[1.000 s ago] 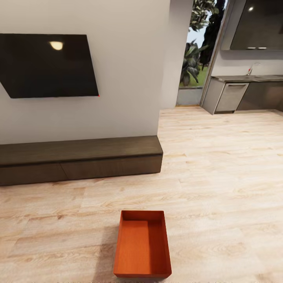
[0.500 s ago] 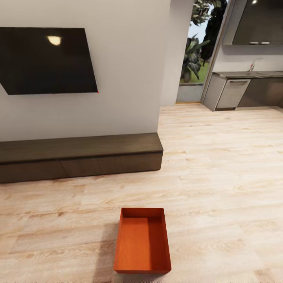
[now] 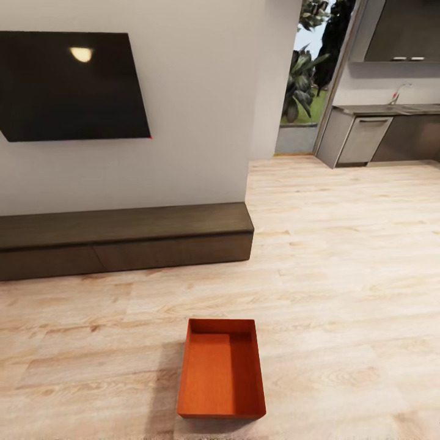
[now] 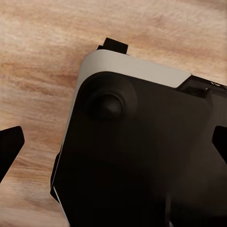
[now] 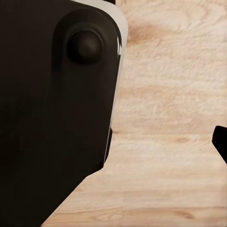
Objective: Move the two storage containers from the living room to the garage. In the garage, place one container on the floor and stack the other container on top of it (either order is fine).
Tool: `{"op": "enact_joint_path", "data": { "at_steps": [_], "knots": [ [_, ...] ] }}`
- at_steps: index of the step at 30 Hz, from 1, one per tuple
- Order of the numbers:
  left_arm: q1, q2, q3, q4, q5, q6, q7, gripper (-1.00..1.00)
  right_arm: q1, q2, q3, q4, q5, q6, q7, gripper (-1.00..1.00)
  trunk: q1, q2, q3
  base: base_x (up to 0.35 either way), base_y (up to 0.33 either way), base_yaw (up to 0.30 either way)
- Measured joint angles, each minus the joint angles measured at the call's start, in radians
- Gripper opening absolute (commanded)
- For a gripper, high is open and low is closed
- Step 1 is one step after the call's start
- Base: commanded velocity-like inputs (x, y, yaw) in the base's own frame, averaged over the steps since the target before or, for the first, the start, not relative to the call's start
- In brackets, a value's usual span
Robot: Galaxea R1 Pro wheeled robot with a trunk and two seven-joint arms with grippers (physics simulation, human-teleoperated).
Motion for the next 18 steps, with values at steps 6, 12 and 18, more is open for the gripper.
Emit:
{"op": "enact_joint_path", "data": {
  "at_steps": [6, 12, 18],
  "knots": [
    [0.0, 0.0, 0.0, 0.0, 0.0, 0.0, 0.0, 1.0, 0.0, -0.002, -0.001, 0.0, 0.006, -0.001, 0.007, 1.0, 0.0, 0.0, -0.01, 0.0, 0.0, 0.0],
    [0.0, 0.0, 0.0, 0.0, 0.0, 0.0, 0.0, 1.0, 0.0, -0.004, -0.003, 0.0, 0.0, -0.002, 0.009, 1.0, 0.0, 0.0, -0.019, 0.0, 0.0, 0.0],
    [0.0, 0.0, 0.0, 0.0, 0.0, 0.0, 0.0, 1.0, 0.0, -0.004, -0.002, 0.0, 0.001, -0.002, 0.008, 1.0, 0.0, 0.0, -0.029, 0.0, 0.0, 0.0]
  ]
}}
